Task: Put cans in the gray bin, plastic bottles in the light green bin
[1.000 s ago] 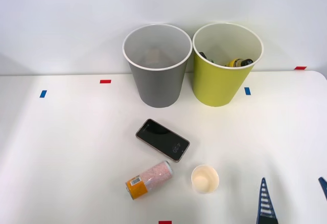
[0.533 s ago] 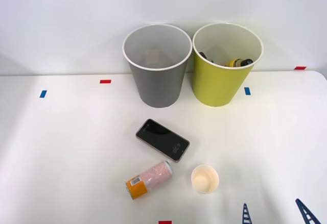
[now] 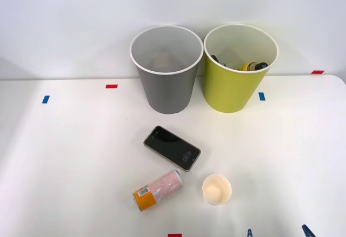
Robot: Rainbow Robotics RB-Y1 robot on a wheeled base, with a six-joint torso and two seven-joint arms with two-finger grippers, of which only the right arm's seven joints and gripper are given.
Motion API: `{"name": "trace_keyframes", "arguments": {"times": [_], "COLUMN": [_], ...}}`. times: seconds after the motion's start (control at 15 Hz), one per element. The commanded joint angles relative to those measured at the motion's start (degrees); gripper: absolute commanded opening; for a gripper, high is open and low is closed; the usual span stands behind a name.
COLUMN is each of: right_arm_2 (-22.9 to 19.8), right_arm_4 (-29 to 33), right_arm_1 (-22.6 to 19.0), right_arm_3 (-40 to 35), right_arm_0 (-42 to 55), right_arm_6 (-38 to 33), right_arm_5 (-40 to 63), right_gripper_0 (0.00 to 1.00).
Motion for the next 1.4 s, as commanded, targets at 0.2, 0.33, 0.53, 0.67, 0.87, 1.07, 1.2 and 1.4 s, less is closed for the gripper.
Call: {"name": "trace_keyframes", "arguments": {"times": [0.2,0.33,0.53,0.67,0.87,1.07,1.2,1.4], "right_arm_2": [-0.2,-0.2,-0.2,-0.2,-0.2,-0.2,-0.2,-0.2], "right_arm_4": [0.0,0.0,0.0,0.0,0.0,0.0,0.0,0.0], "right_arm_1": [0.0,0.0,0.0,0.0,0.0,0.0,0.0,0.0], "right_arm_3": [0.0,0.0,0.0,0.0,0.0,0.0,0.0,0.0], "right_arm_0": [-0.1,-0.1,-0.1,-0.1,-0.1,-0.1,-0.1,-0.1], "right_arm_6": [0.1,0.1,0.1,0.1,0.1,0.1,0.1,0.1], "right_arm_5": [0.1,0.1,0.1,0.1,0.1,0.1,0.1,0.1], "right_gripper_0": [1.0,1.0,1.0,1.0,1.0,1.0,1.0,1.0]}}
